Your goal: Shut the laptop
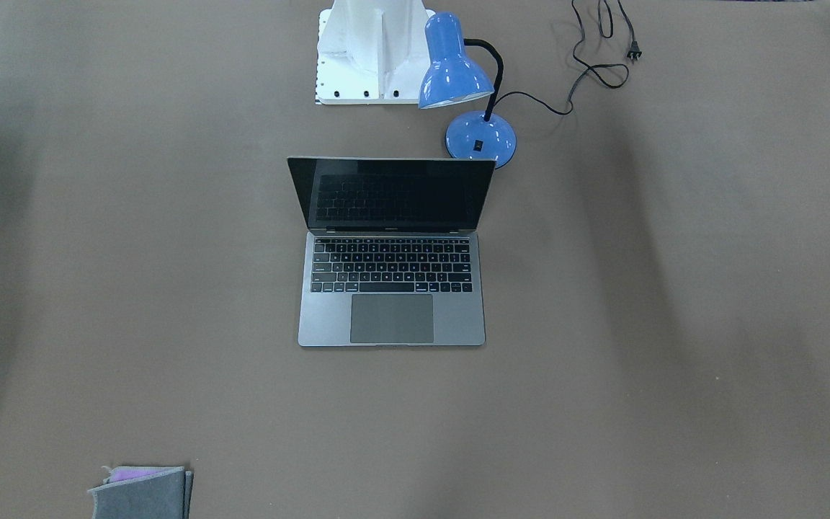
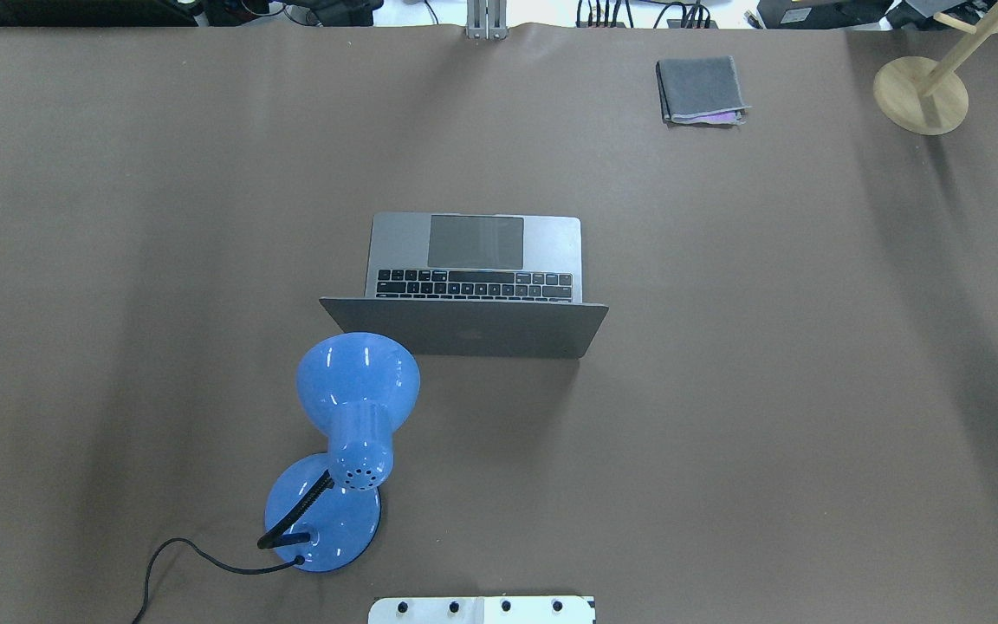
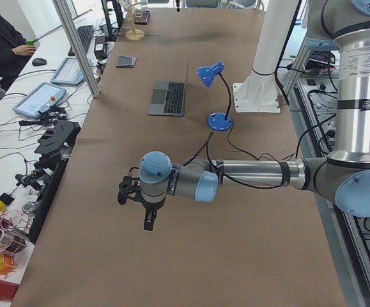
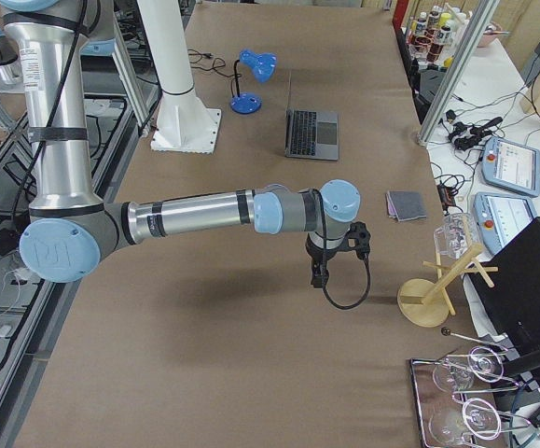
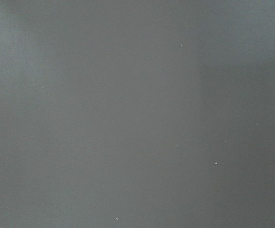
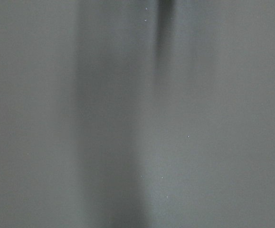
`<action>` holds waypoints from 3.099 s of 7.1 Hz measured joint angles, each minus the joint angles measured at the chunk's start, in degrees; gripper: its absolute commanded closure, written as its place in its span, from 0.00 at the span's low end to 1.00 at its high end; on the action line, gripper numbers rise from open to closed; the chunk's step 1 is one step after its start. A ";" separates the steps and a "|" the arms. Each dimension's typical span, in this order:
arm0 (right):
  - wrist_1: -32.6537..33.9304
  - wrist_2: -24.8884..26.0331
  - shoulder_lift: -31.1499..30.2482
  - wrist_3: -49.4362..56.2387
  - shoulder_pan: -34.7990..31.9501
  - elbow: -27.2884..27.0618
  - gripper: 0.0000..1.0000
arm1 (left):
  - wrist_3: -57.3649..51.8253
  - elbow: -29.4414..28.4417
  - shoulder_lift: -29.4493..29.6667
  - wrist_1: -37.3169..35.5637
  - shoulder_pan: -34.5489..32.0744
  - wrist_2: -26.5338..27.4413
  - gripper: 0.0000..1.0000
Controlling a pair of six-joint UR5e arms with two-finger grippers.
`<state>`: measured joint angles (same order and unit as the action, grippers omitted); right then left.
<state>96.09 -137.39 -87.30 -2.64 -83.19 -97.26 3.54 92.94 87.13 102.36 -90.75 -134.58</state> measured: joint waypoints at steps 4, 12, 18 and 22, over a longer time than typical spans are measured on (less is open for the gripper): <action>0.06 -0.09 0.19 0.00 -0.22 -0.08 0.00 | 0.14 0.25 0.40 -0.18 0.29 -0.24 0.02; -0.02 -1.17 0.55 0.00 -0.57 -0.33 0.00 | -0.04 -2.04 2.58 -0.01 0.40 -0.44 0.02; -0.46 -5.53 0.72 -1.22 -0.49 -1.76 0.00 | -0.62 -5.45 4.93 0.76 0.36 -3.76 0.02; -1.61 -6.21 6.95 -7.90 3.77 -2.09 0.02 | 14.86 -3.24 10.42 3.64 6.75 -2.56 0.03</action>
<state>94.48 -143.60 -80.34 -10.54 -79.42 -99.36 18.40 89.70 97.55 106.00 -84.00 -137.14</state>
